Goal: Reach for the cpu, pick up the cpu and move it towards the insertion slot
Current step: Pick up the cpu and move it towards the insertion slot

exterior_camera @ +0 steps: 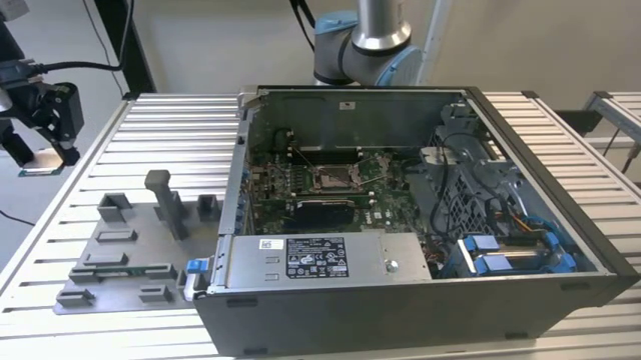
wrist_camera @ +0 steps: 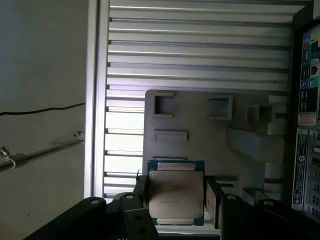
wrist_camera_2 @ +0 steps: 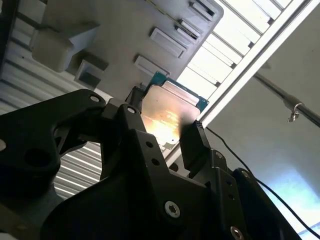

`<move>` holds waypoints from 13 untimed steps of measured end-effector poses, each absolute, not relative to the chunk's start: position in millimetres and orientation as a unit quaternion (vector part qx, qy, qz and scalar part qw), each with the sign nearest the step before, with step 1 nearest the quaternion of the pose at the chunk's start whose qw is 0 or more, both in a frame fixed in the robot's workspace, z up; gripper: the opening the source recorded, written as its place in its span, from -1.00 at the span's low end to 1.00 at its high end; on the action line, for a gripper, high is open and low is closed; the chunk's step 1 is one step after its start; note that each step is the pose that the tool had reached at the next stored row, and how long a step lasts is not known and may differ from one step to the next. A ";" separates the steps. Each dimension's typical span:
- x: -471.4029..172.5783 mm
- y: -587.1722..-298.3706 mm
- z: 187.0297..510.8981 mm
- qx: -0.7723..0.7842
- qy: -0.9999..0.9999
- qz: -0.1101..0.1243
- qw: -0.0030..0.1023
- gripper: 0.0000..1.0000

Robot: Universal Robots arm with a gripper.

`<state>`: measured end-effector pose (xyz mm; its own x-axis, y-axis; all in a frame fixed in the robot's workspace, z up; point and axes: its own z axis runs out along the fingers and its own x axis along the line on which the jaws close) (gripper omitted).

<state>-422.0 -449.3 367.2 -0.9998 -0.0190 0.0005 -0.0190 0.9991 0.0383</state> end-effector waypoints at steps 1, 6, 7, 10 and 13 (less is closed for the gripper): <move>-422.0 -449.3 367.2 0.010 -1.000 -0.019 0.000 -1.00; -421.9 -449.3 370.4 0.009 -1.000 -0.019 0.001 -1.00; -422.0 -449.3 371.7 0.010 -1.000 -0.019 0.000 -1.00; -422.0 -449.3 378.4 0.009 -1.000 -0.019 0.001 -1.00; -421.9 -449.3 379.6 0.010 -1.000 -0.019 0.000 -1.00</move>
<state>-421.9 -449.3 379.6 -0.9998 -0.0191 0.0003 -0.0191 0.9991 0.0384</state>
